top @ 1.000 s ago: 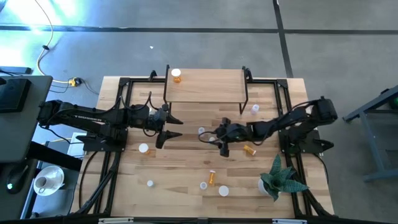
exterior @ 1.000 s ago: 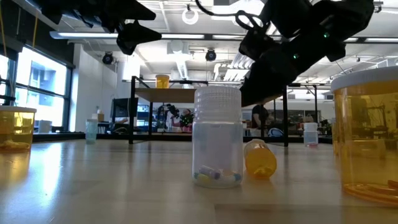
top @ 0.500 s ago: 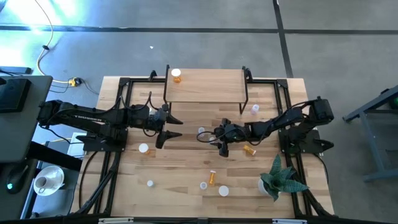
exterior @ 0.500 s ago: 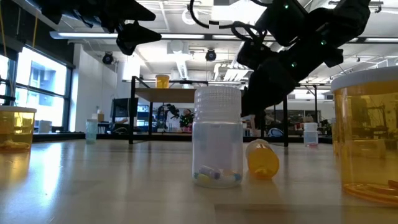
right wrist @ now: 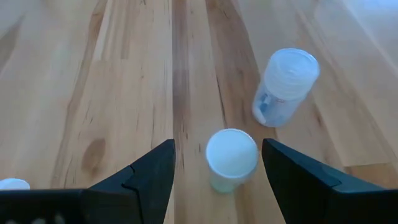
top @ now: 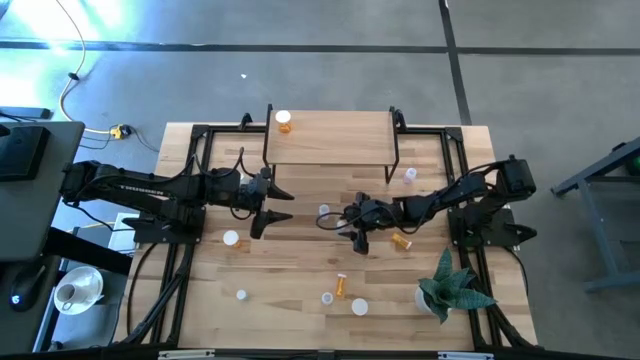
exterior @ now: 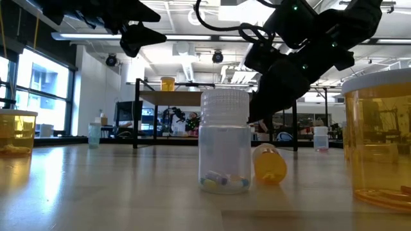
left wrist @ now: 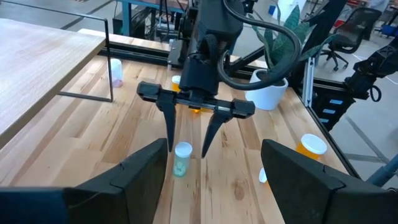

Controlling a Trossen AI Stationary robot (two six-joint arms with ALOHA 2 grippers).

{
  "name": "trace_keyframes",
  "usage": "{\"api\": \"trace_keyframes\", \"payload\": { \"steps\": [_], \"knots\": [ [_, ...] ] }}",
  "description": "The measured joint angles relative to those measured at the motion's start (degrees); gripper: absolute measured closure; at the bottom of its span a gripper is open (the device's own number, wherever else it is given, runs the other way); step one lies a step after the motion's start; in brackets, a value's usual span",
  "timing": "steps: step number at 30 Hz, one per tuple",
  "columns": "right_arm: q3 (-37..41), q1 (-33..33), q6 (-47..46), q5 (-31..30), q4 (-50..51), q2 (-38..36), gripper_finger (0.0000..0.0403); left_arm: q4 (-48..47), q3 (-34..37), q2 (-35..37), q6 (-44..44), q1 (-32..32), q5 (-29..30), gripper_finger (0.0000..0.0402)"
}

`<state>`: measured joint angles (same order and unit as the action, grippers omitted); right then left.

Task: Pick and place medicine bottles onto shelf by color
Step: Put the center dark green pill bottle on the shelf

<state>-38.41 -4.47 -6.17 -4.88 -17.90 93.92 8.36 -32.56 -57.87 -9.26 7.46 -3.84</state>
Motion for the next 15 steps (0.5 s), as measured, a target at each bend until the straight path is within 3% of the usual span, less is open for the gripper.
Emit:
{"api": "trace_keyframes", "payload": {
  "steps": [6,15],
  "knots": [
    [0.02,-0.02,-0.02,-0.62,0.05,0.14,0.0177,0.0,0.0,0.0,0.0,0.0,0.0,0.0151],
    [0.02,0.74,-0.37,-0.62,0.06,0.14,0.0255,-0.02,0.0,0.0,0.0,0.0,0.0,0.0151]
  ]
}}
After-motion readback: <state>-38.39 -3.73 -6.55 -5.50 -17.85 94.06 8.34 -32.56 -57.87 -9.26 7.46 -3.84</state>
